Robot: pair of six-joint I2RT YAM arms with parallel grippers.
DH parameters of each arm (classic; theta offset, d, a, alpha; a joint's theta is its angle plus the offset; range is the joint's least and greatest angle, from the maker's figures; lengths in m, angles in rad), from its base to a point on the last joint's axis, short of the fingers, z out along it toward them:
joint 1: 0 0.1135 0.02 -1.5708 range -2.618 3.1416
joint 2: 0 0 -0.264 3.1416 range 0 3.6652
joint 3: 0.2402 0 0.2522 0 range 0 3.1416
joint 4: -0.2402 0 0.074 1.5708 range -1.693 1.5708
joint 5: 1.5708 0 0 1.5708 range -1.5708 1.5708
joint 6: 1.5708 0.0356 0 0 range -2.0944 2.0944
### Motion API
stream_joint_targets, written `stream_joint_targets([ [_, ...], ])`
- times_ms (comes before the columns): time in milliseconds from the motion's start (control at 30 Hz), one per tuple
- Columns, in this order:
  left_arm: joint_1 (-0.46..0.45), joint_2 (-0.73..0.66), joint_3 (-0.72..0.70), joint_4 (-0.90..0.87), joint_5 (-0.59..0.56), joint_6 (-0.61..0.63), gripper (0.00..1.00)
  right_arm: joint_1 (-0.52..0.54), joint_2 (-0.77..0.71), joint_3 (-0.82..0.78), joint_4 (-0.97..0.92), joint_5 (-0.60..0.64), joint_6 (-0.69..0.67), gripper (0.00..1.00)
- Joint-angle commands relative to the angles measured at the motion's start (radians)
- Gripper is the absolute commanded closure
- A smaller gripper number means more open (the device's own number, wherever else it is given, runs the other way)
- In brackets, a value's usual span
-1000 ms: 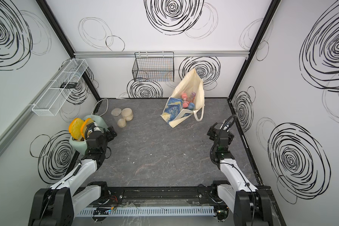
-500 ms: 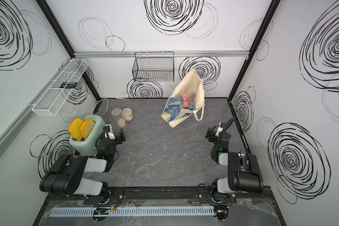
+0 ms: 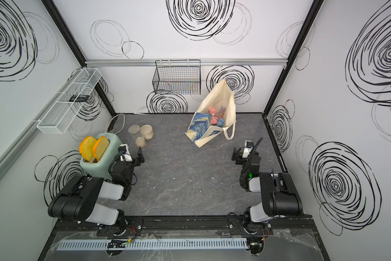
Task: Put the hourglass into the canvas bag
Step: Reset both arms
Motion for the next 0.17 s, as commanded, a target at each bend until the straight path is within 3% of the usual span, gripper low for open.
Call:
stream_joint_targets([
  [0, 0.0, 0.004, 0.01, 0.088, -0.012, 0.02, 0.04, -0.003, 0.009, 0.035, 0.003, -0.01, -0.013, 0.03],
  [133, -0.008, 0.005, 0.013, 0.084, -0.011, 0.031, 0.04, -0.003, -0.01, 0.019, 0.019, -0.017, -0.014, 0.03],
])
